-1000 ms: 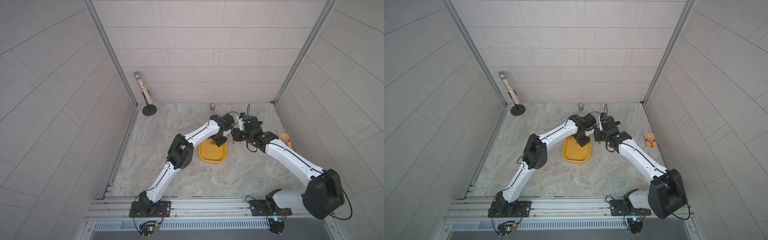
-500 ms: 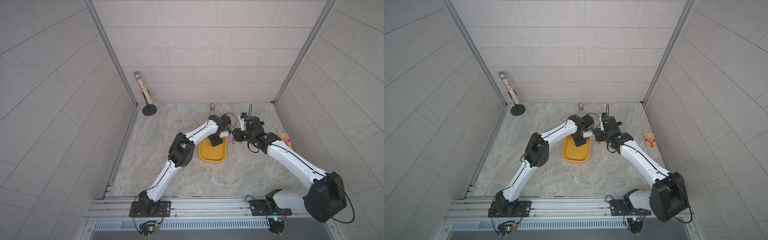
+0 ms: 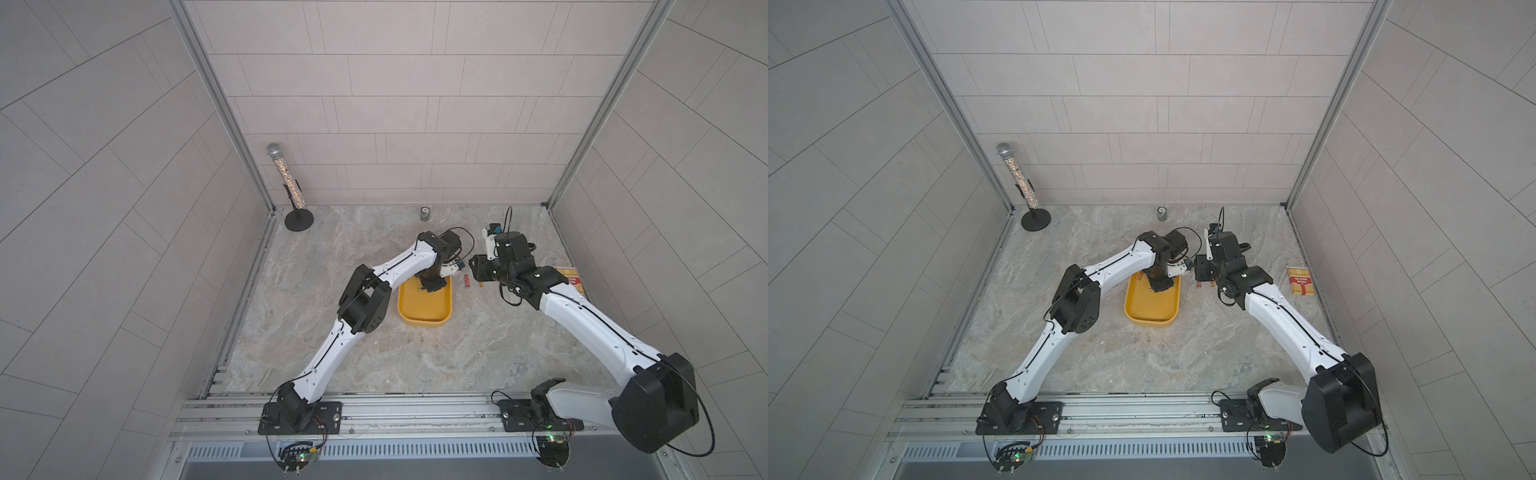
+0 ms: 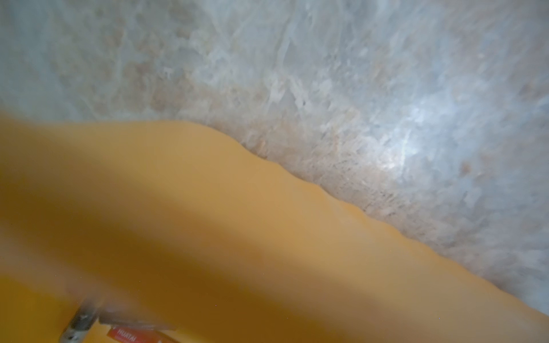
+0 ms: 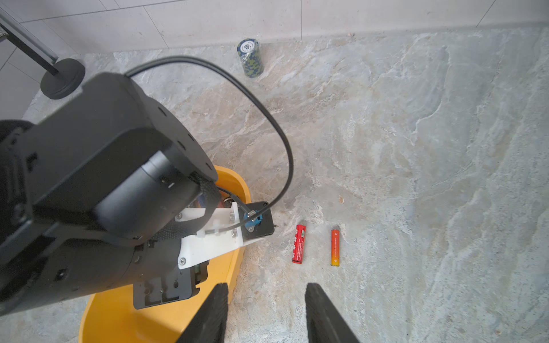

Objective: Take the batteries out of the storage box
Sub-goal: Pick up the battery from the storage box.

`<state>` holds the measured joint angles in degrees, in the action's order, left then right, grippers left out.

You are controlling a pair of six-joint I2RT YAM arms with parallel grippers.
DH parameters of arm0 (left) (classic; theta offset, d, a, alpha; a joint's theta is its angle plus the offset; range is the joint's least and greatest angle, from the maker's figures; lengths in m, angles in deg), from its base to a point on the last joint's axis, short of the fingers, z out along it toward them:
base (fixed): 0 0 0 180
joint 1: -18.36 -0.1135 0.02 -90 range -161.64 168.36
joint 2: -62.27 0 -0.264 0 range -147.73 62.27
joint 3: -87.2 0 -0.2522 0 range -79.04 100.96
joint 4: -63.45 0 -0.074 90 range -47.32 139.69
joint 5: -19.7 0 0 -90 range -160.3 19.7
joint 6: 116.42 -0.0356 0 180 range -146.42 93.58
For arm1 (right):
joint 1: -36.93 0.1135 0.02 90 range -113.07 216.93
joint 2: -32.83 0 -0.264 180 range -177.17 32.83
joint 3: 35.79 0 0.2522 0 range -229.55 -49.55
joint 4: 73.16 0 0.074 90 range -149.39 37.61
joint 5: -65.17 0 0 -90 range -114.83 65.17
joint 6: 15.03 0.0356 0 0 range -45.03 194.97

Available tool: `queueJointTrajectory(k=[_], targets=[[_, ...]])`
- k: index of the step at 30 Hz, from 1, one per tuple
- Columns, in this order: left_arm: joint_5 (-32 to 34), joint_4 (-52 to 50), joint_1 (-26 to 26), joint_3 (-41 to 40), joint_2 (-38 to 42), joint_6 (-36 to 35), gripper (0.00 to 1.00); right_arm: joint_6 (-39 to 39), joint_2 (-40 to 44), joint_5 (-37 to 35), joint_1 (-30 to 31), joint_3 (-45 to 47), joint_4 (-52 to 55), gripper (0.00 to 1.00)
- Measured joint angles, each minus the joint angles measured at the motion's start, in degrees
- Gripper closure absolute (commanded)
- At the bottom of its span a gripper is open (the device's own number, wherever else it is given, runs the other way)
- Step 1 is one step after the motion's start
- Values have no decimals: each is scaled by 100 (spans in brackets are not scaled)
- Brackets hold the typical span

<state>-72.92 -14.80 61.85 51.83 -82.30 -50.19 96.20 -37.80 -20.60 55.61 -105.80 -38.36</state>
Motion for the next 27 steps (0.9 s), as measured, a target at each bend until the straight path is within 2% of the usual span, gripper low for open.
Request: queueJointTrajectory(k=[3,9,21,27], targets=[[-11,9,-4,-15,24,151,100,0,76,-31,-37,31,9,53],[-109,22,-74,-166,284,715,100,2,177,-68,-48,92,22,53],[-138,341,-439,-1412,2579,2216,100,4,389,-105,-48,227,37,53],[-66,608,-1211,-2352,3359,2920,100,9,339,-15,-48,227,-4,53]])
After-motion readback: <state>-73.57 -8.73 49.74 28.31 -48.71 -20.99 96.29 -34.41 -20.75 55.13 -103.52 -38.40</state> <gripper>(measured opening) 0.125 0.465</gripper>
